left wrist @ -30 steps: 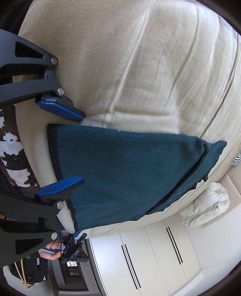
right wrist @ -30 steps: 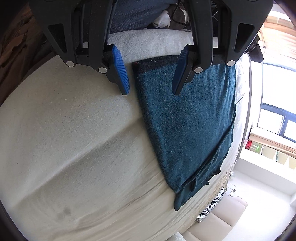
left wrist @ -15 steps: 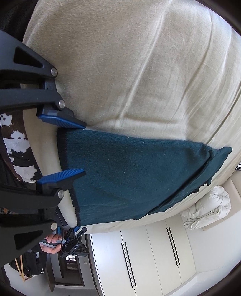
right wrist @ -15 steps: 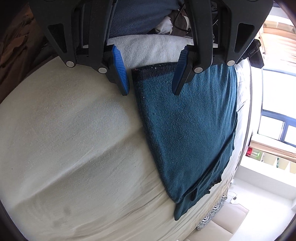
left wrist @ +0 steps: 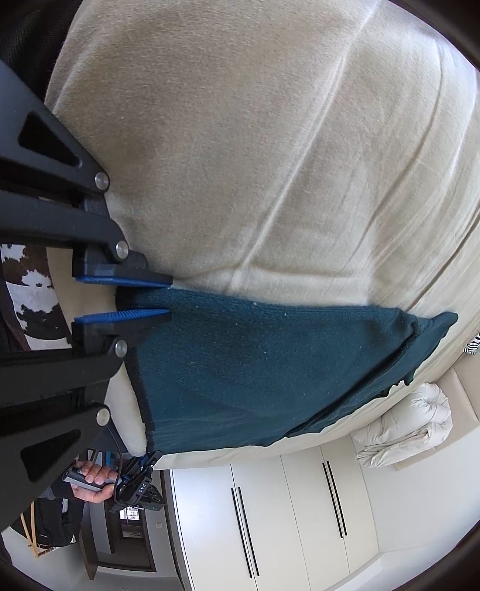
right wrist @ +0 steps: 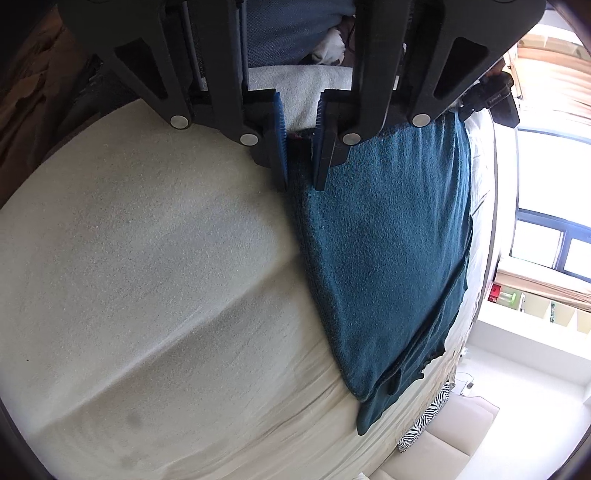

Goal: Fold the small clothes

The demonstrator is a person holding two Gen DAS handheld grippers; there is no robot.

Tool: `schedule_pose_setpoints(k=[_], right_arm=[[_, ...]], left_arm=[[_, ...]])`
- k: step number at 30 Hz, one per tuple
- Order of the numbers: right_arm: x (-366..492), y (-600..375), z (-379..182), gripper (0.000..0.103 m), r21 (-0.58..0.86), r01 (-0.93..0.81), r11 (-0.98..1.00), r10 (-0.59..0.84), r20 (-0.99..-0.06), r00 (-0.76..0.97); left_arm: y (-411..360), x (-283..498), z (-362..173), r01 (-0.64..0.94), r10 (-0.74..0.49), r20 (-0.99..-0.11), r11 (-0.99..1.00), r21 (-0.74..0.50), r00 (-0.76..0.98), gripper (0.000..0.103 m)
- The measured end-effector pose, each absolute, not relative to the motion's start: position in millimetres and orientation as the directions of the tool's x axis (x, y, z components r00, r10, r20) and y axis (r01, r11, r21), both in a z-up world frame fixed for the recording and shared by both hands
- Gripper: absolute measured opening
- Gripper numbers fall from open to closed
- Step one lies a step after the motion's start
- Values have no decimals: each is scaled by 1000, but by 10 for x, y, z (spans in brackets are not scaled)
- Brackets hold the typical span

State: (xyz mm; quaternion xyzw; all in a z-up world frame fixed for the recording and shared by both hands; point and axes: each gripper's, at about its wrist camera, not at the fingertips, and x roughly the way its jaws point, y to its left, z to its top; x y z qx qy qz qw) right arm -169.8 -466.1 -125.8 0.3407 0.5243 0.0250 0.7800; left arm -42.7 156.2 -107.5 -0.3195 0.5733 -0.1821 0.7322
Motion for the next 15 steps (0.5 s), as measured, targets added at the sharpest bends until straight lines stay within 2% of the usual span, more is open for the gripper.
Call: schedule_pose_setpoints(k=[10, 15], right_arm=[[-1738, -4561, -1151, 6, 495, 286, 820, 331, -819, 469], [-1764, -4509, -1042, 6, 466, 268, 843, 296, -819, 492]], left_arm=[[1390, -443, -858, -15, -526, -784, 827, -561, 331, 7], [1457, -429, -710, -8, -513, -765, 828, -560, 390, 7]])
